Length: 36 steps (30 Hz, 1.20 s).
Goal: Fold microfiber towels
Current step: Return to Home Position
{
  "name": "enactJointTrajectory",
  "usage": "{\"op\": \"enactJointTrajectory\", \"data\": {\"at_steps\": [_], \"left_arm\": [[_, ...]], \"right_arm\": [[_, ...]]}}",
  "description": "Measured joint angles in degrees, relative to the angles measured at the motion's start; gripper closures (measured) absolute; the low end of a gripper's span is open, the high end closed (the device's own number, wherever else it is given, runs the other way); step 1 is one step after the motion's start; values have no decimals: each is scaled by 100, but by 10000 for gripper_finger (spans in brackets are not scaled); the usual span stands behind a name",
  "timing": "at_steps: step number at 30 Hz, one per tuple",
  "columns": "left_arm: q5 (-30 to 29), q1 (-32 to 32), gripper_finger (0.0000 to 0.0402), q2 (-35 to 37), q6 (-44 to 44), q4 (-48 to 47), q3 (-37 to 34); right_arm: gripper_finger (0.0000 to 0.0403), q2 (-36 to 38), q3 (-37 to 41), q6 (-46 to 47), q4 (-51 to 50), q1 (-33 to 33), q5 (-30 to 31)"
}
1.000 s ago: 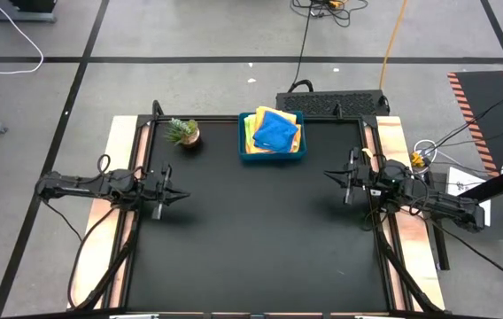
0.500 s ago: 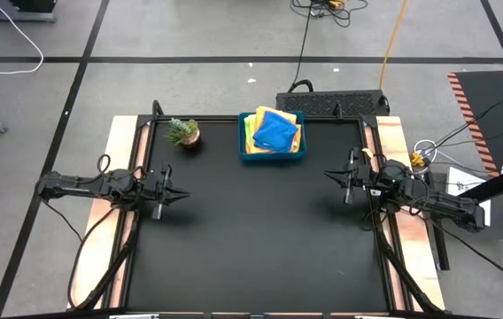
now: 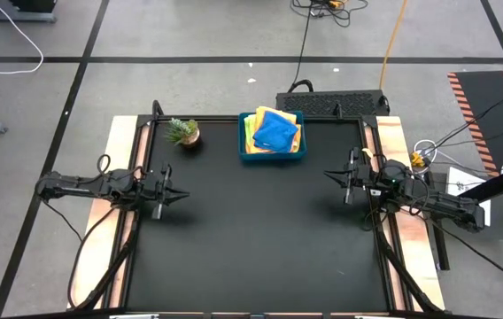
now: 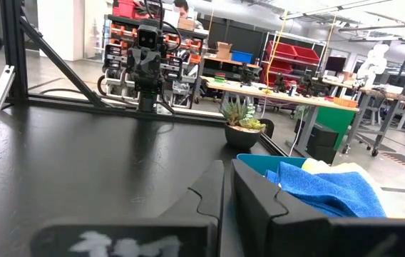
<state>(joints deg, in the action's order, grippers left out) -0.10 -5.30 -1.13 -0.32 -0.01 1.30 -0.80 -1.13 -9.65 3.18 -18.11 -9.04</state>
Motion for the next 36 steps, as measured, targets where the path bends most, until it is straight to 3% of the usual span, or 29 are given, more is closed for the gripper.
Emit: {"op": "enactJointTrajectory", "data": {"at_steps": [36], "left_arm": [[2,0,366,0,-1,7,2]], "right_arm": [[385,0,0,0,2,-2,0]]}}
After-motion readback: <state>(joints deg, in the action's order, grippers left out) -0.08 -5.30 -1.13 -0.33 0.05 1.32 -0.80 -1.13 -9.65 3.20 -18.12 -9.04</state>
